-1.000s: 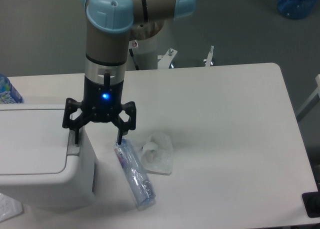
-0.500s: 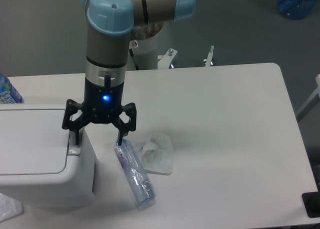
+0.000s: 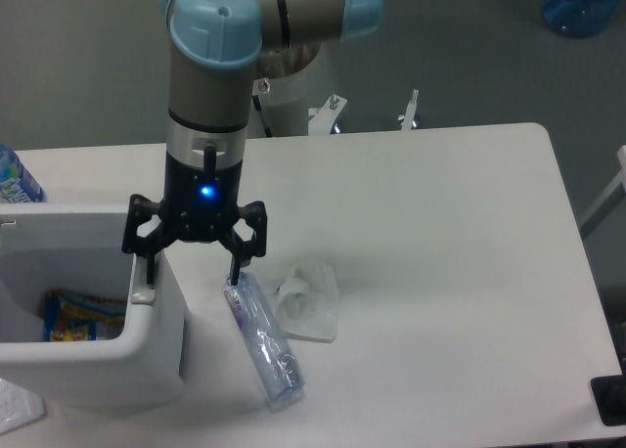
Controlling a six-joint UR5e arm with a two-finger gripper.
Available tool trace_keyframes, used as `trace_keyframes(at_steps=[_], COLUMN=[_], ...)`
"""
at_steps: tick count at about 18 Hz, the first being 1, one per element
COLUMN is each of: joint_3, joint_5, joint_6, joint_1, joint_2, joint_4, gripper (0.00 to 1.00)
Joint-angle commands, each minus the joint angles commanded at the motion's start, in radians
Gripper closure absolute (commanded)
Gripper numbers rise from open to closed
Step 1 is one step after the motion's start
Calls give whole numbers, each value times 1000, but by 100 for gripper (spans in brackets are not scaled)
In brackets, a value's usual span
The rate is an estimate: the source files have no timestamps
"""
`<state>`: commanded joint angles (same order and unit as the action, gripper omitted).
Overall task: Open the trash can
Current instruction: 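Push the trash can lid with the gripper finger to flip it open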
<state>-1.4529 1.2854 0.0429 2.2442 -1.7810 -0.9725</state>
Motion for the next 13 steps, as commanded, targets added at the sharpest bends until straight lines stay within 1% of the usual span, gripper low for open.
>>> trace_keyframes(at_steps=[2, 4, 6, 9, 10, 13], joint_3=[25, 48, 45, 25, 14, 3], joint_5=[44, 125, 219, 368, 393, 400], joint_6=[2, 17, 35, 136, 164, 227], joint_1=[37, 58, 80, 91, 103, 135], joint_2=[2, -2, 0, 2, 5, 8], joint_4=[0, -2, -6, -31, -50, -87], gripper=[0, 0, 0, 0, 0, 0])
